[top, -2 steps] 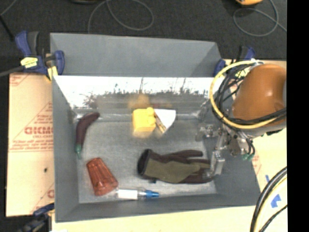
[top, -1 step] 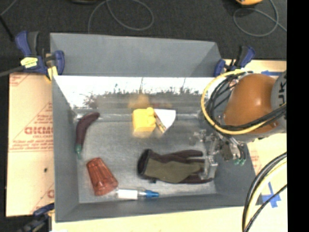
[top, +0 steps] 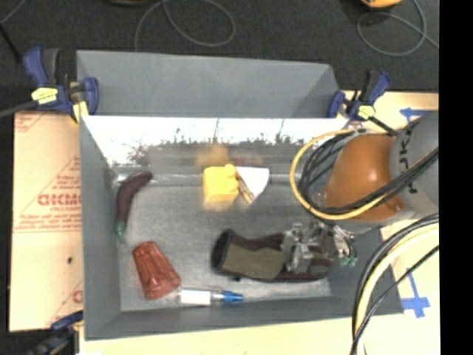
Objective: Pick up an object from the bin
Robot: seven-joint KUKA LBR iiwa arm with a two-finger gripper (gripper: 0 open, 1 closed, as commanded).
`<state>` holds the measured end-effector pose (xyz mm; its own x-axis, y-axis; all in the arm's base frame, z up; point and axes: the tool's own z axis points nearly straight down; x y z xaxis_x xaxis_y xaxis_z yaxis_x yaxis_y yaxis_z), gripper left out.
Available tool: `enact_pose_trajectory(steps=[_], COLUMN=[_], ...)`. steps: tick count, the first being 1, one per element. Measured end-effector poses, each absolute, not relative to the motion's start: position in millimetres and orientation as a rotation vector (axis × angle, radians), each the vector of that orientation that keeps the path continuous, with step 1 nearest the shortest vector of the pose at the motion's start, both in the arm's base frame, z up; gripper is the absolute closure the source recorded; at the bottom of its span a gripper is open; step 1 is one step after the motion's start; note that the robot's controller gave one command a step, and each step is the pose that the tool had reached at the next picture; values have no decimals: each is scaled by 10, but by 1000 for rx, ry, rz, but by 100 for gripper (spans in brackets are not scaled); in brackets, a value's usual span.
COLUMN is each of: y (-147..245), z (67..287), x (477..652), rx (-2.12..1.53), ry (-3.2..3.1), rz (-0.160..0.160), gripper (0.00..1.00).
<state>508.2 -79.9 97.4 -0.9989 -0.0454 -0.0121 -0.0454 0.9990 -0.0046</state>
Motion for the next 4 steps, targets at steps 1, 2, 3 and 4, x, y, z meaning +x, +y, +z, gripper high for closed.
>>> enact_pose_trajectory(steps=[1, 2, 3, 4], y=[-801, -860, -860, -673], z=[974, 1836, 1836, 3248], x=[5082, 5190, 5190, 5285], rx=[-73, -72, -73, 39], ry=[3129, 3126, 3126, 3121], rz=[-8, -9, -9, -9], gripper=[100, 100, 100, 100])
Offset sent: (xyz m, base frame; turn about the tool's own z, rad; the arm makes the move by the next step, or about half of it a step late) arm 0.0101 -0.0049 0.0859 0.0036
